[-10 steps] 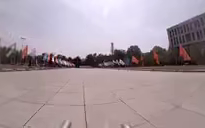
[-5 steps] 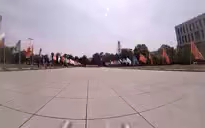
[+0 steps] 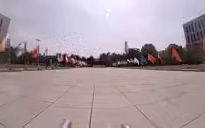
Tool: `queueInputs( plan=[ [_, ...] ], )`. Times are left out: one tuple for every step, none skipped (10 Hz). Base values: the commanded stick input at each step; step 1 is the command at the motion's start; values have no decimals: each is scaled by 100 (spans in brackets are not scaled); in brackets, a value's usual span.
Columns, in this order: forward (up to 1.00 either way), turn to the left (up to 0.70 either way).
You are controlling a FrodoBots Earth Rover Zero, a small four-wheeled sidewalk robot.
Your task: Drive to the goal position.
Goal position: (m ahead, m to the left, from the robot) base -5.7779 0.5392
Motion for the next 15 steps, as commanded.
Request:
queueInputs(
  plan=[
    [100, 18],
    [100, 0],
    [100, 0],
    [100, 0],
    [100, 0],
    [100, -2],
    [100, -10],
    [100, -10],
    [100, 0],
    [100, 0],
    [100, 0],
    [100, 0],
    [100, 0],
    [100, 0],
    [100, 0]
  ],
)
